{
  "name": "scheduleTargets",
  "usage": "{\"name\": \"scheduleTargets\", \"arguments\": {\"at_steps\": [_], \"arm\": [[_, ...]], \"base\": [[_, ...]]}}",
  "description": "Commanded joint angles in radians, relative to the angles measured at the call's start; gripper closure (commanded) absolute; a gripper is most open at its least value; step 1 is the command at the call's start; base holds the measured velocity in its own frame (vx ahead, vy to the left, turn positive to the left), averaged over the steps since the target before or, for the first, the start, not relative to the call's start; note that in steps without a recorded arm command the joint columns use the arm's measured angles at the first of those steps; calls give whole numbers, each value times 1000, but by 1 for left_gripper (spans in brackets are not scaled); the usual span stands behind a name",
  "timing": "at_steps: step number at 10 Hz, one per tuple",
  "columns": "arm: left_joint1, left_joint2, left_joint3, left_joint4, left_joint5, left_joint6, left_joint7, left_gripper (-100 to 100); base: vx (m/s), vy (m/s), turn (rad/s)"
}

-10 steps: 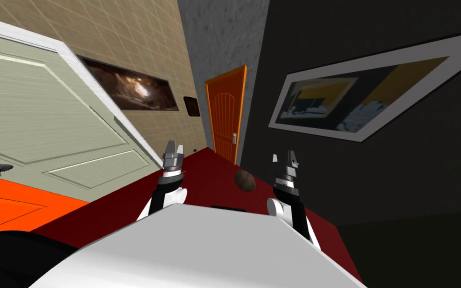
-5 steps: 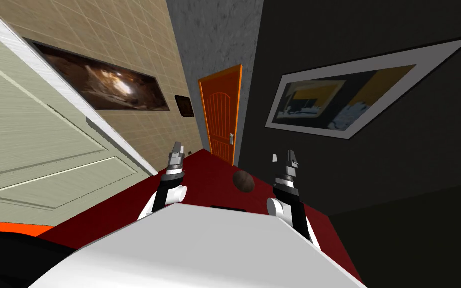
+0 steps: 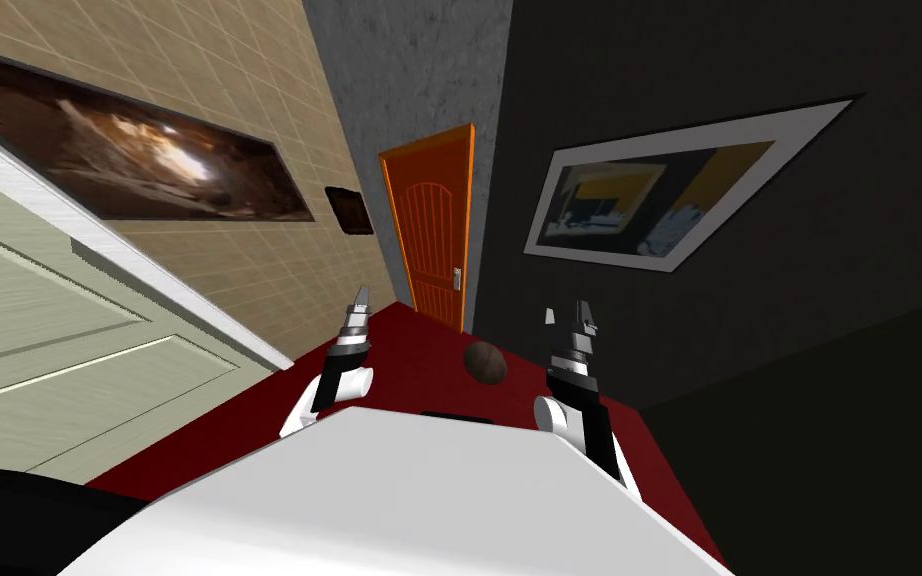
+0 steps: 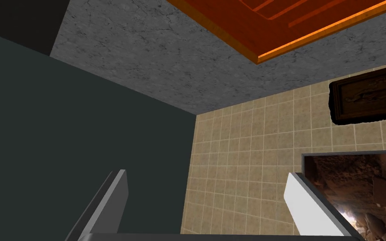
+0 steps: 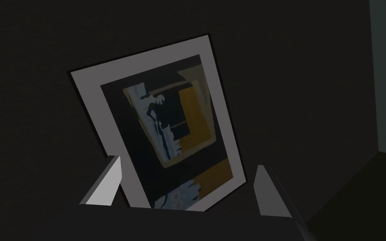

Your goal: Push the door open

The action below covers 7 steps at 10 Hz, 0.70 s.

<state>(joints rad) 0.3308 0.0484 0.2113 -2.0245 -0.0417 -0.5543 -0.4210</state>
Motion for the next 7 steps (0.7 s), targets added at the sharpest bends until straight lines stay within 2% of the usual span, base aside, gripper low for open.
{"name": "scheduleTargets", "arguments": {"at_steps": [1,7], "arm": [[-25,7,24,39,-15,7,-35,-100],[-118,22,106,183,-75,30,-165,-100]], "base": [[66,119,-170],[65,114,-196]]}}
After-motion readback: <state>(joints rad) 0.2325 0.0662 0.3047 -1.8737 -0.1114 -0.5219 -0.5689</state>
